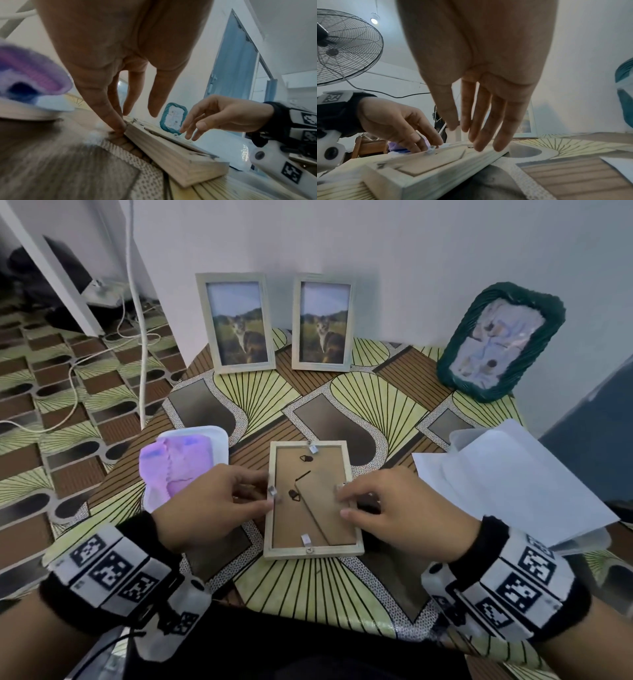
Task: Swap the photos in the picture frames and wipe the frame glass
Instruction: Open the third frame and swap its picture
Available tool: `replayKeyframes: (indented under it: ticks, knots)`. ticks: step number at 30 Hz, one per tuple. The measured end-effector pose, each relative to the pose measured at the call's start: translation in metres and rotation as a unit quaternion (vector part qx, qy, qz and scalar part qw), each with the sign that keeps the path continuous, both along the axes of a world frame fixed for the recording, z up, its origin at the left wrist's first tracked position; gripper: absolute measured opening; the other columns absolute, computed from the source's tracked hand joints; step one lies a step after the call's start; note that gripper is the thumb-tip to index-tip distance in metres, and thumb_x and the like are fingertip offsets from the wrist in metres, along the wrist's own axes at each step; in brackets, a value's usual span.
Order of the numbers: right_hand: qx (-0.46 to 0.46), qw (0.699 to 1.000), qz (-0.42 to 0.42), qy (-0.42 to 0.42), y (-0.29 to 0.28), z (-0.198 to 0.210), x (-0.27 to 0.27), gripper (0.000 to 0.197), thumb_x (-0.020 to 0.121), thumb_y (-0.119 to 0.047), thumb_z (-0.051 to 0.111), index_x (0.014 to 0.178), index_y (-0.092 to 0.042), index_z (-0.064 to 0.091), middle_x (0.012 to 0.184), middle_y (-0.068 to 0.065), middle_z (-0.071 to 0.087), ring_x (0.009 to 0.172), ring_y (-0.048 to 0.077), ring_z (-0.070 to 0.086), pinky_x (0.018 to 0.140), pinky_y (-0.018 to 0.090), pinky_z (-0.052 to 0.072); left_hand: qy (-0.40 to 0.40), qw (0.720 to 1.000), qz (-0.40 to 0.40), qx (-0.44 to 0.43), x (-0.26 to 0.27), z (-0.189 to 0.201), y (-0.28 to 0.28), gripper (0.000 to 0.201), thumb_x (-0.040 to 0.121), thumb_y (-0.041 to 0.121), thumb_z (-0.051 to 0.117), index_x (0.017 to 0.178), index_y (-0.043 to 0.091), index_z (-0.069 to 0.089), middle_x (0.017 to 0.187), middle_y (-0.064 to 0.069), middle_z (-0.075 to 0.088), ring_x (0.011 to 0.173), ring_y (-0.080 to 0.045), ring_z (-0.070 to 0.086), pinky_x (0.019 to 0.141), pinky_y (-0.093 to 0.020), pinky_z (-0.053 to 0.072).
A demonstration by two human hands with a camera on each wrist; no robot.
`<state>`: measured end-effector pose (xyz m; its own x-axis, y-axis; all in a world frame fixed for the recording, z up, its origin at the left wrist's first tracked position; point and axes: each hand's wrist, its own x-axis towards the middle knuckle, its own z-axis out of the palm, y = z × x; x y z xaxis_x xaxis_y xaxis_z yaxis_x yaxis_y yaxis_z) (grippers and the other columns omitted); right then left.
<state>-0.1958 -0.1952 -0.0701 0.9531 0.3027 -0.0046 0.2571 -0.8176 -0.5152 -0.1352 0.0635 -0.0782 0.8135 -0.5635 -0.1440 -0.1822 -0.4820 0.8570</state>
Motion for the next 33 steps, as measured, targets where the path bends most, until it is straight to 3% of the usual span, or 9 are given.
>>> replayKeyframes:
  ticks: [2,5,11,18,22,26,28,30,33]
  knots:
    - [0.037,0.998,-0.047,-0.021,-0.003,0.002,-0.001,0.013,0.087,-0.026,0.067,0.097,-0.023,0.075,0.088,-0.015,0.072,0.083,0.003,0.066,0.078,0.031,0.055,-0.02,0.999,0.024,0.009,0.0,-0.002,-0.002,0.036,0.085,0.006,0.072,0.107,0.034,0.07,0.092,0.008,0.074,0.089,-0.005,0.069,0.08,-0.018,0.054]
    - [0.038,0.994,-0.096,-0.031,-0.006,0.004,0.006,0.006,0.083,-0.021,0.07,0.087,-0.023,0.073,0.082,-0.01,0.07,0.074,0.002,0.064,0.073,0.031,0.054,-0.064,0.994,0.065,0.052,0.005,-0.001,-0.004,0.046,0.08,0.012,0.076,0.125,0.014,0.064,0.1,-0.001,0.067,0.095,-0.012,0.067,0.09,-0.032,0.056]
    - [-0.04,0.992,-0.119,0.023,-0.002,0.001,0.032,0.032,0.079,-0.038,0.078,0.099,-0.013,0.073,0.095,-0.003,0.07,0.082,0.012,0.065,0.08,0.034,0.056,-0.174,0.968,0.004,0.178,0.02,0.009,-0.014,0.063,0.077,0.034,0.079,0.134,0.024,0.055,0.121,0.002,0.054,0.097,-0.011,0.059,0.089,-0.031,0.051]
    - [-0.084,0.988,-0.118,0.046,0.007,-0.003,0.045,0.035,0.075,-0.043,0.079,0.071,-0.011,0.066,0.072,0.003,0.063,0.072,0.018,0.059,0.063,0.028,0.047,-0.155,0.961,-0.007,0.231,0.029,0.004,-0.021,0.059,0.073,0.04,0.081,0.124,0.018,0.059,0.124,-0.001,0.048,0.099,-0.015,0.056,0.091,-0.035,0.05]
    - [-0.099,0.988,-0.105,0.046,0.008,-0.001,0.046,0.039,0.077,-0.042,0.079,0.064,-0.007,0.065,0.065,0.005,0.059,0.065,0.02,0.054,0.059,0.028,0.044,-0.143,0.964,-0.01,0.224,0.03,0.005,-0.02,0.068,0.071,0.039,0.083,0.13,0.017,0.057,0.125,0.0,0.046,0.099,-0.013,0.057,0.092,-0.032,0.052]
    - [-0.09,0.989,-0.111,0.042,0.009,-0.001,0.048,0.043,0.079,-0.046,0.076,0.065,-0.005,0.068,0.064,0.005,0.059,0.063,0.017,0.053,0.06,0.029,0.046,-0.142,0.969,-0.002,0.204,0.03,0.007,-0.02,0.042,0.071,0.046,0.081,0.106,0.03,0.065,0.098,0.004,0.058,0.082,-0.01,0.059,0.08,-0.033,0.054]
    - [-0.074,0.988,-0.127,0.037,0.009,-0.002,0.049,0.039,0.079,-0.045,0.076,0.066,-0.009,0.069,0.066,0.002,0.06,0.066,0.017,0.054,0.06,0.026,0.041,-0.153,0.964,-0.005,0.219,0.031,0.006,-0.02,0.029,0.074,0.046,0.078,0.094,0.03,0.063,0.078,0.008,0.058,0.068,-0.005,0.056,0.066,-0.021,0.048]
    - [-0.061,0.987,-0.144,0.035,0.01,-0.003,0.052,0.034,0.078,-0.043,0.077,0.069,-0.012,0.069,0.072,0.002,0.062,0.074,0.019,0.057,0.063,0.025,0.041,-0.161,0.959,-0.009,0.233,0.031,0.004,-0.022,0.028,0.076,0.042,0.078,0.094,0.029,0.061,0.073,0.01,0.055,0.065,-0.003,0.053,0.056,-0.011,0.036]
    - [-0.067,0.984,-0.164,0.026,0.014,-0.005,0.054,0.034,0.077,-0.042,0.078,0.066,-0.011,0.067,0.069,0.003,0.06,0.072,0.02,0.056,0.06,0.025,0.038,-0.146,0.962,-0.002,0.23,0.032,-0.001,-0.024,0.03,0.076,0.034,0.078,0.098,0.024,0.06,0.076,0.011,0.056,0.068,-0.002,0.055,0.056,-0.01,0.036]
